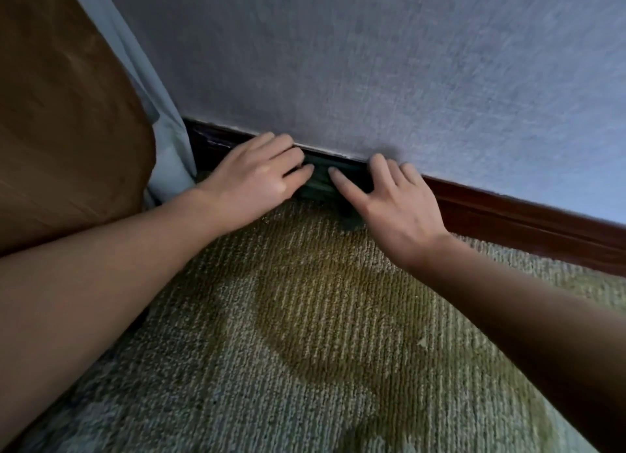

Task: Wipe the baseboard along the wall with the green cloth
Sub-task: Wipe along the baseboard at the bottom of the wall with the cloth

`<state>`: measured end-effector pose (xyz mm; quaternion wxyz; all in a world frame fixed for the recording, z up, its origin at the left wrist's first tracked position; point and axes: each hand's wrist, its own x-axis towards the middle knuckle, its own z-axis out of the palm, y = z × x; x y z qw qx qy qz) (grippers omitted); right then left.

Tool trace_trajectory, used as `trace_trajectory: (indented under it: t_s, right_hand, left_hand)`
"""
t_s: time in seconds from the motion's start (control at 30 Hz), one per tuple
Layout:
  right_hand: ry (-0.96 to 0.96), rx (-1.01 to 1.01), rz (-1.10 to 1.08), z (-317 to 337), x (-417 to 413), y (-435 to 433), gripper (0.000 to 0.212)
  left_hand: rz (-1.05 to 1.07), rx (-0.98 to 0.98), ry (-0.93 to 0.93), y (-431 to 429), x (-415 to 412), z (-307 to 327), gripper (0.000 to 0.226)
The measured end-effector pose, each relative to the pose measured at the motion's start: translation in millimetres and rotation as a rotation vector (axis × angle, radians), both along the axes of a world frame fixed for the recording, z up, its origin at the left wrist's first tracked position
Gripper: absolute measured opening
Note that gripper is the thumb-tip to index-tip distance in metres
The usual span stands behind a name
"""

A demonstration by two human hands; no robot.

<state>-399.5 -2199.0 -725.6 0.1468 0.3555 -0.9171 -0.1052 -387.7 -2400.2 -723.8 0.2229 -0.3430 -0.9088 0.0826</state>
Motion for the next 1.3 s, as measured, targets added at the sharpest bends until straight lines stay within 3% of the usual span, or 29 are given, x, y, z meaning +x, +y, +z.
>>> trace_trajectory:
  t_s: [0.17, 0.27, 0.37, 0.47, 0.6, 0.73, 0.83, 0.93, 1.1, 1.2, 1.3]
  right_hand:
    - [-0.001, 0.071, -0.031, -2, 3, -20, 0.056]
    - [-0.087, 0.100, -0.022, -5, 0, -31, 0.055]
    - [-0.003, 0.151, -0.036, -5, 2, -35, 0.054]
    - [-0.015, 0.150, -0.024, -5, 1, -35, 0.056]
    - [-0.214, 0.082, 0.004, -10, -3, -38, 0.059]
    - [-0.251, 0.016, 0.013, -11, -3, -39, 0.059]
    - [-0.249, 0.001, 0.017, -8, 0, -40, 0.056]
    - [-0.224, 0.034, 0.041, -6, 2, -40, 0.055]
    - [-0.179, 0.007, 0.018, 0, -3, -48, 0.056]
    - [-0.211, -0.011, 0.016, -2, -3, -53, 0.054]
    - [-0.241, -0.010, 0.016, -6, -4, -56, 0.057]
  left_hand:
    - [0.017, 0.038, -0.065, -14, 4, 5, 0.029]
    - [0.053, -0.039, -0.015, -22, 3, 7, 0.024]
    - [0.077, -0.071, 0.028, -22, 2, 7, 0.024]
    - [0.101, -0.012, 0.024, -19, 4, 3, 0.027]
    - [0.219, 0.162, -0.097, -20, 8, -2, 0.031]
    - [0.249, 0.189, -0.139, -15, 10, -2, 0.008]
    - [0.294, 0.143, -0.131, -14, 10, -1, 0.028]
    - [0.267, 0.033, -0.103, -10, 17, 1, 0.028]
    - [0.345, 0.182, -0.062, -13, 12, 10, 0.017]
    - [0.314, 0.056, -0.031, -17, 12, 9, 0.026]
    - [0.342, 0.072, -0.084, -21, 14, 3, 0.031]
